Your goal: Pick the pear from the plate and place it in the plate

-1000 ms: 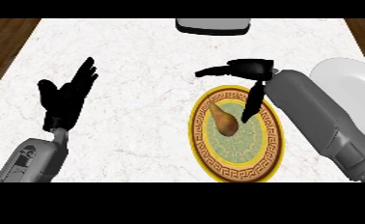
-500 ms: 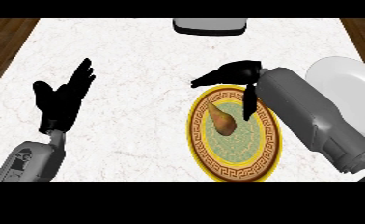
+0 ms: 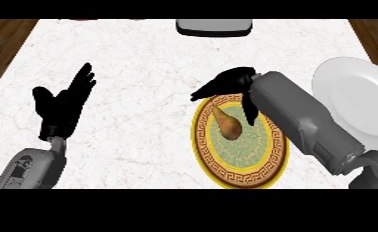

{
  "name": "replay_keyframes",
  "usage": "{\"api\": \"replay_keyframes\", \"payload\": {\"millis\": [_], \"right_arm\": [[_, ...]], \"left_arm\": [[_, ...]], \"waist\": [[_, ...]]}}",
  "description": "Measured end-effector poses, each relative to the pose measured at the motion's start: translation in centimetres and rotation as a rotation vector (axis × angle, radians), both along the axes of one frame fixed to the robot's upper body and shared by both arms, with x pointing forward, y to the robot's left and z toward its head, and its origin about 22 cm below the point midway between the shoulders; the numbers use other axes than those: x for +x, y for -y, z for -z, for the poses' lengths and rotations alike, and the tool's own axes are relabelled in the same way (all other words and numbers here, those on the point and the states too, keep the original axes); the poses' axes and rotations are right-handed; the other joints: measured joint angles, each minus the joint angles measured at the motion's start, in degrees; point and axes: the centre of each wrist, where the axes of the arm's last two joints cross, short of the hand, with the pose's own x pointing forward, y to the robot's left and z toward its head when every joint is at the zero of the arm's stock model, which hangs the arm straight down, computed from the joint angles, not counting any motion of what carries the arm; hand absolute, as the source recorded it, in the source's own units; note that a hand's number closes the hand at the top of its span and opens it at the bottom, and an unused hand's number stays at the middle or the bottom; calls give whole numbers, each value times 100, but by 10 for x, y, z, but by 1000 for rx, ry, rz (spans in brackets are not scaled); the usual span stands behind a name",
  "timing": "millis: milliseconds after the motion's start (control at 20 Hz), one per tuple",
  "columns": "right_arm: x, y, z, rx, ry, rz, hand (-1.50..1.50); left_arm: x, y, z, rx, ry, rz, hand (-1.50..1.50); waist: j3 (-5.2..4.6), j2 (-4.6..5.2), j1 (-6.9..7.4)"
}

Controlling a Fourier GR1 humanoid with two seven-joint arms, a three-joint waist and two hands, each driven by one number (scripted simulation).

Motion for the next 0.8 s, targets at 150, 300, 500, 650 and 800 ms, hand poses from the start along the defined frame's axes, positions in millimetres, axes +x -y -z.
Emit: {"api": "replay_keyframes", "payload": {"millis": [150,300,500,650,800], "right_arm": [[-2,-14,6,-12,1,-12,-150],[-5,-20,15,-23,5,-24,-150],[-6,-22,24,-40,9,-38,-150],[-8,-24,29,-58,19,-59,-150],[-10,-28,33,-85,28,-85,-150]], "left_arm": [[-4,0,1,3,-1,0,0],[-2,-1,-2,3,4,-2,0],[-3,2,0,1,0,-4,0],[-3,0,0,1,-2,-5,0],[-3,-3,-1,3,-2,-5,0]], "waist": [[0,-7,-2],[0,-9,-19],[-1,-13,-31],[-4,-18,-41],[-8,-25,-47]]}}
